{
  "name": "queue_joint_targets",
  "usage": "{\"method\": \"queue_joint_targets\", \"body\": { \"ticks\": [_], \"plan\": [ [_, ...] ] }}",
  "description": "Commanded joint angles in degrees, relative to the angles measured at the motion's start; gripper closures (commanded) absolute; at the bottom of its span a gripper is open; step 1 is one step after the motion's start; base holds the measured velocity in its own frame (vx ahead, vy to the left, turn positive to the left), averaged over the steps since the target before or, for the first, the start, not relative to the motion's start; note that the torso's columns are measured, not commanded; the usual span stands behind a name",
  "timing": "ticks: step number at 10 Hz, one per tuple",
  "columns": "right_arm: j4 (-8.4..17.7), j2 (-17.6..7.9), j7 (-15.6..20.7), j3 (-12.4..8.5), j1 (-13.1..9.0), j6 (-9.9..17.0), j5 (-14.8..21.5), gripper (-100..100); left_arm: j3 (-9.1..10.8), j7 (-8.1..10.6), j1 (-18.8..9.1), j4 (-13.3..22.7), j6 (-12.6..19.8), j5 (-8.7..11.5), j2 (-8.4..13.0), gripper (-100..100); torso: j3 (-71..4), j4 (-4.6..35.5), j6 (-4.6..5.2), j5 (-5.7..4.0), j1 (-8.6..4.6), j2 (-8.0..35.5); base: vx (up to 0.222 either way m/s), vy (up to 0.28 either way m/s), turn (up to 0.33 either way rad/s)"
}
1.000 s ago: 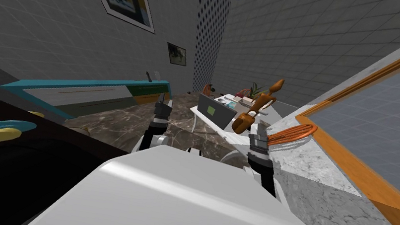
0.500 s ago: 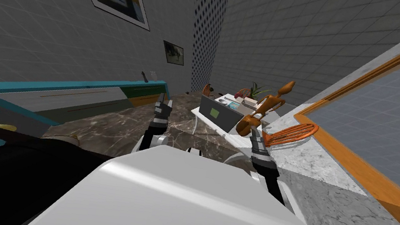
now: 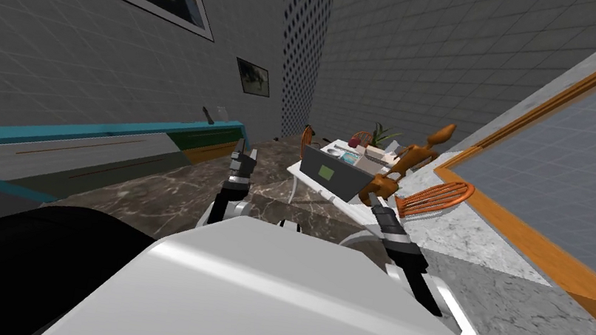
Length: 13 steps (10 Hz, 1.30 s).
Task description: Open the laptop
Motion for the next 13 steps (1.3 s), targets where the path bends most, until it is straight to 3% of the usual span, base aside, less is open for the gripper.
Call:
{"method": "queue_joint_targets", "body": {
  "ticks": [1,6,9,13],
  "plan": [
    [1.4,-3.2,1.3,-1.3,0.7,0.7,2.2,-100,0.00,0.00,0.0,0.0,0.0,0.0,0.0,0,0.1,0.0,0.05,-0.04,-0.06,0.1,0.043,0.121,-0.055],
    [6.8,-12.0,6.0,-5.1,3.0,3.0,9.4,-100,0.00,0.00,0.0,0.0,0.0,0.0,0.0,0,0.0,0.0,0.04,-0.02,0.00,0.0,0.083,0.179,-0.101],
    [8.3,-15.6,7.1,-6.0,3.6,3.6,11.1,-100,0.00,0.00,0.0,0.0,0.0,0.0,0.0,0,0.1,0.0,0.04,-0.07,-0.14,0.1,0.050,0.154,-0.059],
    [13.2,-22.5,10.4,-8.4,5.0,5.4,15.5,-100,0.00,0.00,0.0,0.0,0.0,0.0,0.0,0,0.0,0.0,0.00,0.05,0.12,0.0,0.064,0.178,-0.072]
  ]
}}
